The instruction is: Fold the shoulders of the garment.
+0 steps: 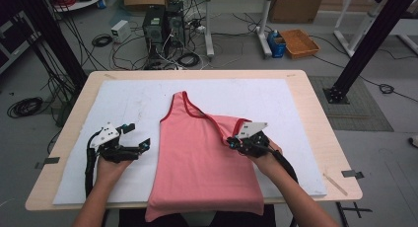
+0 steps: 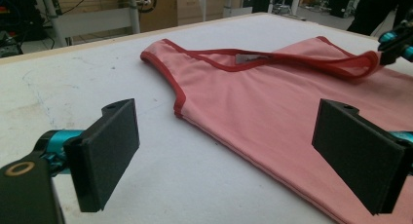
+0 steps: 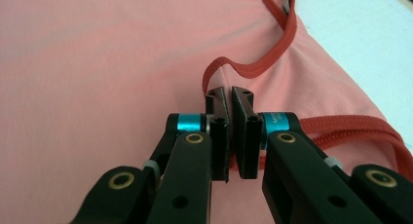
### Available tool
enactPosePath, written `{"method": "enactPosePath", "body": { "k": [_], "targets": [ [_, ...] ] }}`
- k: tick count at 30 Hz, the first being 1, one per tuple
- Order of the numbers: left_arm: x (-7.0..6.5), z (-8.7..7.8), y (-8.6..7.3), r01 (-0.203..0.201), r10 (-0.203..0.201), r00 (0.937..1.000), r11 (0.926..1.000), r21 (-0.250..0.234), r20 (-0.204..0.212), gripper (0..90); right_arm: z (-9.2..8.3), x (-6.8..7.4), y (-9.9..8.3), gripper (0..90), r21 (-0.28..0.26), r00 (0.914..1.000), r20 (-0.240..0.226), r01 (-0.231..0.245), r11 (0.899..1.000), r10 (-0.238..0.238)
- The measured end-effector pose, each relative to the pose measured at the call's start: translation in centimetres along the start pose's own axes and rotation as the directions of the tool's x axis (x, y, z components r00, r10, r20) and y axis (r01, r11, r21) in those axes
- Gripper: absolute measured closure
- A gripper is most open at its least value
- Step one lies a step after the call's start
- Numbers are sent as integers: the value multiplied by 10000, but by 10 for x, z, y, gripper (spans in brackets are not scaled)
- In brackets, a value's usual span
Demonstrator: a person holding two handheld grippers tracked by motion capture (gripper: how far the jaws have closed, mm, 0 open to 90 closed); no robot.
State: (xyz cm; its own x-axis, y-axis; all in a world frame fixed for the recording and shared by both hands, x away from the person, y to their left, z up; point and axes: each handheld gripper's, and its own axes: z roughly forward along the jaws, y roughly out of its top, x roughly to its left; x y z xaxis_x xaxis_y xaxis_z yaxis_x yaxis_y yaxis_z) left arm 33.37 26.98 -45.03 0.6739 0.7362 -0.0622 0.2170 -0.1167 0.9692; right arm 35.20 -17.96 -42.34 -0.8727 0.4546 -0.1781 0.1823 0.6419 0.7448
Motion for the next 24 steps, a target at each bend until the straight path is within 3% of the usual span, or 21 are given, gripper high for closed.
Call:
{"method": "enactPosePath", "body": {
  "k": [5, 7, 11, 16, 18, 19, 22, 24],
  "targets": [
    [0, 0, 0, 20, -20, 10000, 10000, 12, -34, 100, 1, 15, -14, 847, 10, 9989, 97, 467, 9989, -467],
    [0, 0, 0, -9, 9, 10000, 10000, 45, -72, 100, 3, 19, -19, 787, 4, 9986, 168, 510, 9987, -510],
    [0, 0, 0, 4, -4, 10000, 10000, 41, -71, 100, 0, 19, -23, 691, 159, 9988, -294, 406, 9990, -401],
    [0, 0, 0, 36, -36, 10000, 10000, 46, -64, 100, -16, 9, -15, 654, -772, 9999, 34, -113, 9970, 116],
    [0, 0, 0, 28, -27, 10000, 10000, 47, -85, 100, -17, 6, -12, 654, -946, 9993, 166, -322, 9950, 339],
    [0, 0, 0, -15, 16, 10000, 10000, 68, -86, 100, -8, 4, -4, 654, -960, 9973, 466, -518, 9940, 564],
    [0, 0, 0, -48, 48, 10000, 10000, 61, -79, 100, 4, 5, -2, 654, -548, 9981, 319, -515, 9972, 533],
    [0, 0, 0, -60, 60, 10000, 10000, 53, -59, 100, 16, 11, -4, 654, 20, 9994, 198, -270, 9996, 269]
  ]
}}
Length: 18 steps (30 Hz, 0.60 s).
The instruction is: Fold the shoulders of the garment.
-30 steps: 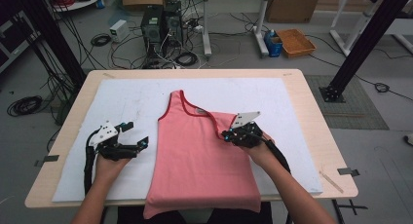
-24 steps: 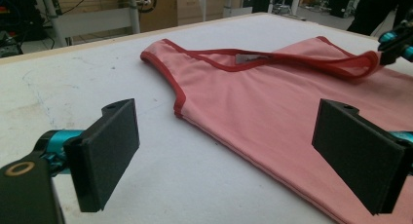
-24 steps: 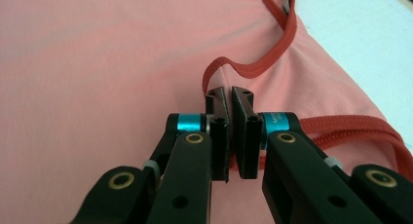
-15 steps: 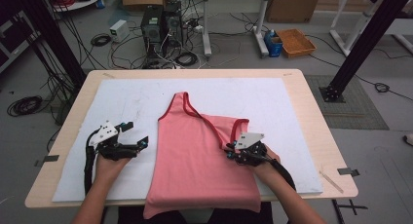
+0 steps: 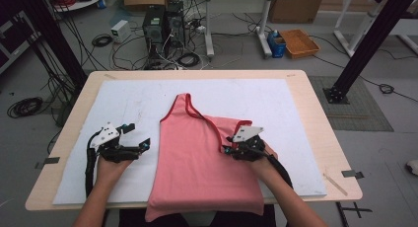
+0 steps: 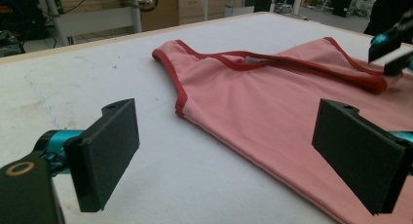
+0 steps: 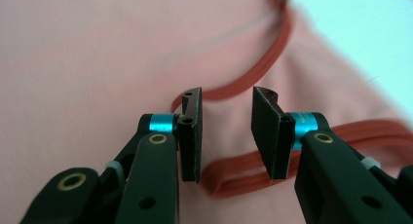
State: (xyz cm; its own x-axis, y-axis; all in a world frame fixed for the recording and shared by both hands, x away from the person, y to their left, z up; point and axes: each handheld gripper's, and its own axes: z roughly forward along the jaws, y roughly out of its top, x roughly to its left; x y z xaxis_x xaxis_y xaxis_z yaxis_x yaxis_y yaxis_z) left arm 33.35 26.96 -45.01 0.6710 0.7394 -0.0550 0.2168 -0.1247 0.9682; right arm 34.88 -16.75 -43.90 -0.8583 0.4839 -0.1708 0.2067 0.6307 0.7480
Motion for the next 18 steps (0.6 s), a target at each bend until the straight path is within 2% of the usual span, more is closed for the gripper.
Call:
{"method": "enactPosePath", "body": {
  "k": [2, 3, 4, 6, 9, 11, 15, 18],
  "targets": [
    [0, 0, 0, 18, -18, 10000, 10000, 2, -17, 100, 6, 6, -3, 651, 381, 9998, -71, 199, 9991, -197],
    [0, 0, 0, 80, -80, 10000, 10000, -20, -20, 100, 5, 7, -5, 625, 276, 9998, 15, 179, 9995, -180],
    [1, 0, 0, 108, -108, 9999, 9999, -16, 4, 100, 4, 7, -5, 560, 245, 9999, 80, 70, 9997, -72],
    [1, 0, 0, 132, -132, 9999, 9999, -9, -9, 100, -1, 3, -6, 440, 75, 9984, 313, -473, 9989, 470],
    [1, 0, 0, 94, -94, 10000, 10000, -8, -15, 100, -16, -9, -13, 409, -417, 9918, 428, -1186, 9921, 1204],
    [1, 0, 0, 90, -90, 10000, 10000, -15, -13, 100, -27, -20, -21, 370, -599, 9845, 699, -1570, 9858, 1611],
    [2, 0, 0, 283, -283, 9996, 9996, -52, -54, 100, -51, -40, -39, 309, -1112, 9596, 908, -2561, 9602, 2664],
    [2, -1, 0, 258, -258, 9997, 9996, -91, -27, 100, -64, -48, -51, 274, -1659, 9426, 732, -3105, 9360, 3257]
  ]
}}
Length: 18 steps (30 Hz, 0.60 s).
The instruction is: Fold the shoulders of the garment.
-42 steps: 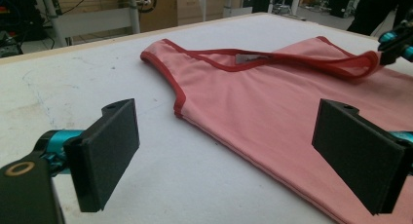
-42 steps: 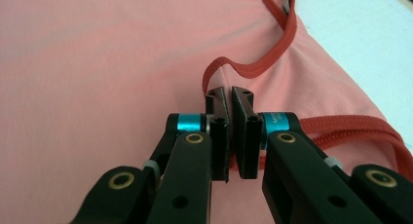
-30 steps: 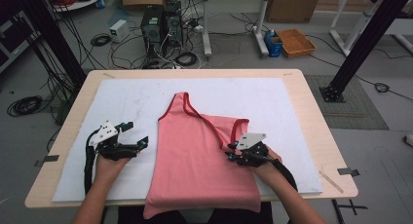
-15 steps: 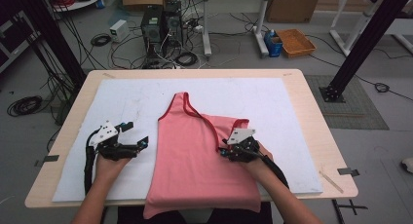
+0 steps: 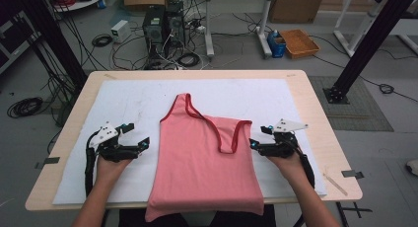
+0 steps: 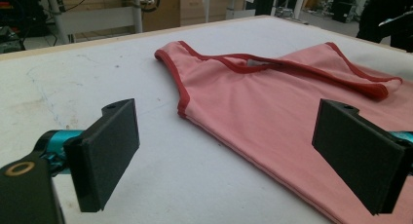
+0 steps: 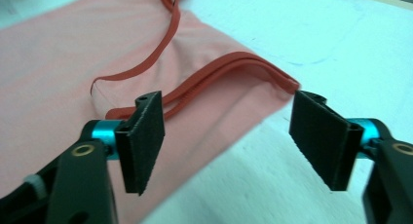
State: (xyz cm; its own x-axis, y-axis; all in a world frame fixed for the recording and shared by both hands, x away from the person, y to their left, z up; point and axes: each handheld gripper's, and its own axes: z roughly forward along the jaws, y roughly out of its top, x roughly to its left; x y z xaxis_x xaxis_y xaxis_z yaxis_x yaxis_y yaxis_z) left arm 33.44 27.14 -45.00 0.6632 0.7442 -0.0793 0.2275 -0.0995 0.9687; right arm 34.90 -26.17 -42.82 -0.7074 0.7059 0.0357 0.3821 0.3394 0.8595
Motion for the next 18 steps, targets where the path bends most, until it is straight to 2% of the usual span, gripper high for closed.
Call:
{"method": "enactPosePath", "body": {
  "k": [5, 8, 11, 14, 17, 18],
  "targets": [
    [1, 1, 1, 35, -35, 10000, 10000, 22, 44, 100, -11, -6, -18, 222, -404, 9992, -171, -370, 9985, 363],
    [3, 1, 7, 239, -239, 9997, 9994, -254, 20, 100, -16, -6, -27, 207, -873, 9986, -122, -516, 9948, 507],
    [4, 3, 16, 268, -273, 9996, 9983, -515, -103, 100, -17, -7, -33, 202, -1193, 9982, -81, -606, 9910, 601],
    [6, 12, 23, 153, -154, 9999, 9997, -201, -39, 100, -19, -7, -33, 202, -1346, 9983, -51, -588, 9891, 587],
    [10, 27, 26, 454, -452, 9980, 9990, -22, 438, 100, -19, -6, -33, 202, -1369, 9990, -10, -444, 9896, 447],
    [11, 32, 27, 448, -451, 9980, 9990, 76, 444, 100, -19, -6, -33, 202, -1357, 9989, -4, -459, 9897, 463]
  ]
}}
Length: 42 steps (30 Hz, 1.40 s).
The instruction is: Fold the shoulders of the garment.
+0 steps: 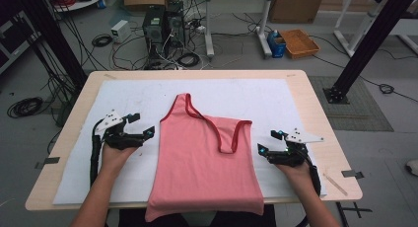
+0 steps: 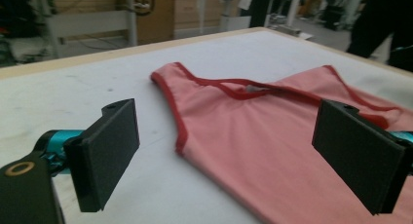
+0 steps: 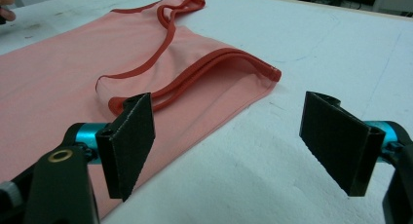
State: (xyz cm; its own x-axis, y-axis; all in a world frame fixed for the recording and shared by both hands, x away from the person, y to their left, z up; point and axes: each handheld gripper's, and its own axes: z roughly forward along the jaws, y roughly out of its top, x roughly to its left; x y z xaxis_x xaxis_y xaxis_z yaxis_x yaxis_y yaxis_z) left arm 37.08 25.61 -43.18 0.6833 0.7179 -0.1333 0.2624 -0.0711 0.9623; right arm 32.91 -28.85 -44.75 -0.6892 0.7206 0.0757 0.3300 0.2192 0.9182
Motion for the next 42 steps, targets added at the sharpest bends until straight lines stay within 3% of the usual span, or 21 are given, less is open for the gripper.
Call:
{"method": "enactPosePath", "body": {
  "k": [4, 10, 13, 20, 26, 32, 36, 39, 40, 42],
  "targets": [
    [6, 19, 7, 294, -297, 9993, 9995, 141, 212, 100, 1, -1, 0, 202, 161, 10000, 3, -61, 9999, 61],
    [13, 53, 26, 87, -117, 9996, 9940, 1094, 269, 100, 3, -3, 2, 196, 401, 9996, -60, -273, 9988, 275],
    [14, 68, 39, 156, -218, 9986, 9918, 1269, 474, 100, 3, -3, 2, 196, 377, 9997, -27, -261, 9989, 263],
    [16, 98, 63, -69, -20, 9986, 9852, 1712, 519, 100, 3, -3, 1, 196, 348, 9997, -2, -242, 9991, 242],
    [21, 115, 77, -96, 34, 9995, 9814, 1918, 325, 100, 3, -2, 1, 196, 336, 9997, 35, -240, 9991, 239],
    [31, 136, 80, 15, -49, 9999, 9701, 2427, 135, 111, 3, -3, 1, 196, 293, 9996, 86, -281, 9992, 279],
    [43, 151, 74, 125, -73, 9998, 9550, 2962, -186, 113, 3, -3, 1, 196, 287, 9994, 91, -327, 9991, 325],
    [53, 159, 66, 496, -393, 9984, 9556, 2905, -410, 122, 3, -3, 1, 196, 279, 9995, 113, -303, 9992, 300],
    [56, 162, 61, 674, -547, 9972, 9517, 2996, -507, 127, 3, -3, 1, 196, 263, 9994, 119, -327, 9991, 324],
    [61, 169, 52, 775, -576, 9961, 9353, 3453, -673, 138, 3, -3, 1, 196, 296, 9992, 121, -384, 9988, 381]
  ]
}}
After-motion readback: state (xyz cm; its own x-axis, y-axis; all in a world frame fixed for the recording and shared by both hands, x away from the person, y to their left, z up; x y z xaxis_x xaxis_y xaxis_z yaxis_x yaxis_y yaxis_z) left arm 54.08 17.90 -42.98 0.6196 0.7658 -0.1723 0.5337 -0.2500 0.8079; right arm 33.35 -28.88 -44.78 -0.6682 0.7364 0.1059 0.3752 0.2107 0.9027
